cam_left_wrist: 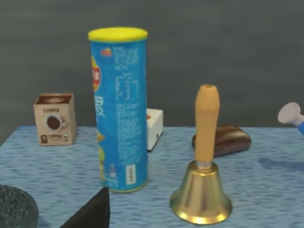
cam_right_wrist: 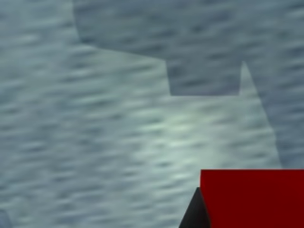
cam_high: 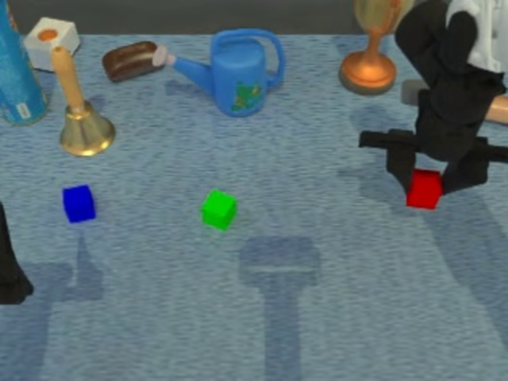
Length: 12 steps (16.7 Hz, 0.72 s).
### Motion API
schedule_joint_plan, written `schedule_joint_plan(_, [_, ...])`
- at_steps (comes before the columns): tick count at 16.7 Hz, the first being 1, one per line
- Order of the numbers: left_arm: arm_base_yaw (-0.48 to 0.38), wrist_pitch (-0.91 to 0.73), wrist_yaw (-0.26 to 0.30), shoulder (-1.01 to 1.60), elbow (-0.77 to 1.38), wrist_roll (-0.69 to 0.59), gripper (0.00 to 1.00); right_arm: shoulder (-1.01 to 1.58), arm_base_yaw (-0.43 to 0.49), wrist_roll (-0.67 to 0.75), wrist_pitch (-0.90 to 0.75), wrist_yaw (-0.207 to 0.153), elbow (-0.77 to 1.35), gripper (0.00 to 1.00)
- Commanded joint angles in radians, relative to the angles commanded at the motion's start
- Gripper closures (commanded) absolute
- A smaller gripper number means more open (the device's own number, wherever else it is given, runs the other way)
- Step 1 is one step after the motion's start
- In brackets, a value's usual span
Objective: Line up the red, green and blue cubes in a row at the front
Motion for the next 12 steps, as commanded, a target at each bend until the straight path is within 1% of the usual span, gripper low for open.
schedule_joint_plan(2, [0.0, 0.0, 0.0, 0.0, 0.0, 0.0, 0.0, 0.011, 0.015, 0.012, -0.009, 0.001, 0.015, 1.0])
schedule_joint_plan(4, [0.0, 0.0, 0.0, 0.0, 0.0, 0.0, 0.0, 0.05, 0.071, 0.055, -0.042, 0.003, 0.072, 1.0])
schedule_joint_plan(7, [0.0, 0.0, 0.0, 0.0, 0.0, 0.0, 0.0, 0.14, 0.211, 0.16, -0.12, 0.006, 0.233, 1.0])
schedule_joint_plan(12, [0.0, 0.0, 0.0, 0.0, 0.0, 0.0, 0.0, 0.295, 0.492, 0.359, -0.262, 0.012, 0.548, 1.0])
